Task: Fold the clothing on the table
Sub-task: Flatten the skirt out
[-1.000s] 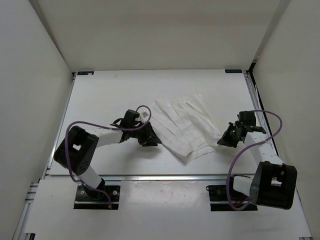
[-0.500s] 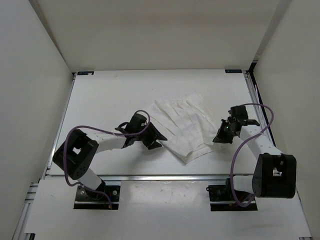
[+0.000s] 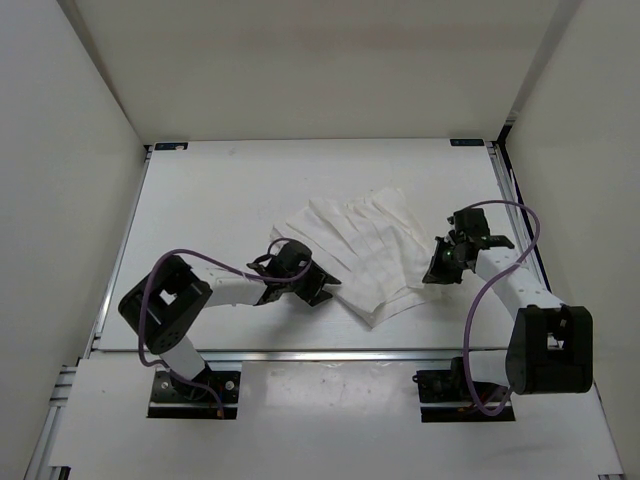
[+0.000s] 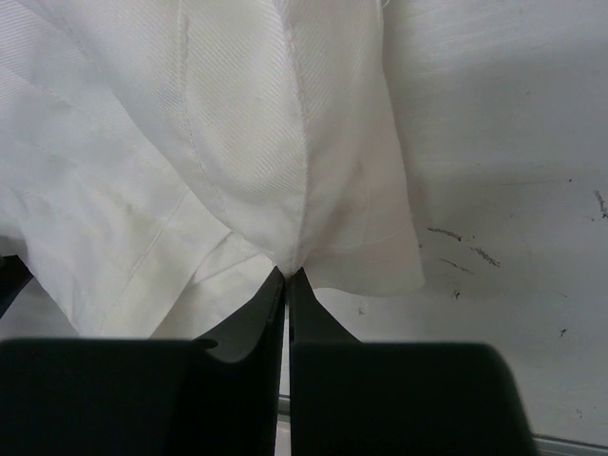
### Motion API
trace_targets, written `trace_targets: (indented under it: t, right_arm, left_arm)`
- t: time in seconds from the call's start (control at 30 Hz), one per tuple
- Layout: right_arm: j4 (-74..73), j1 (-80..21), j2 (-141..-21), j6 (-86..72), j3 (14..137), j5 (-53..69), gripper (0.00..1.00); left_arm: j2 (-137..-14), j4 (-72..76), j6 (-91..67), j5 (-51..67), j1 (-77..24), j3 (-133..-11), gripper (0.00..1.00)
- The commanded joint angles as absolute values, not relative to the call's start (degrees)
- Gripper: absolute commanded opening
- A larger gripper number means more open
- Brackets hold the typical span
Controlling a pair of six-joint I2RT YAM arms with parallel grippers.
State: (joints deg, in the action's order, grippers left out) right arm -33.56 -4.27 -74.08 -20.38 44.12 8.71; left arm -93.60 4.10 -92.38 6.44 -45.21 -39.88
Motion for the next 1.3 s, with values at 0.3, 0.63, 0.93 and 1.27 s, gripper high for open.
trace_targets:
  t: [0.3,0.63,0.93,1.27]
  right_arm:
    - [-34.01,-5.36,-72.86,-17.84,45.53,6.86,0.00]
    - [-33.92,-8.77,-73.90,-16.88,48.87,14.24,0.00]
    - [-34.89,-11.08,-80.50,-16.00,44.04,19.87,0.00]
    - [-30.85,-5.36,-82.96,-14.33,41.04,20.04,0.00]
  left_arm:
    - [-97.11,6.84,-101.07,4.75,-49.57,-41.04,0.22]
    - [-92.46,4.34,-88.27,10.36,-30.54,-38.14,0.00]
    - [-98.69,-8.87,-69.19,10.37,-15.39,-46.93,0.00]
    - [-89.48,-11.60,-66.44,13.88,-17.83,-38.51,0.28]
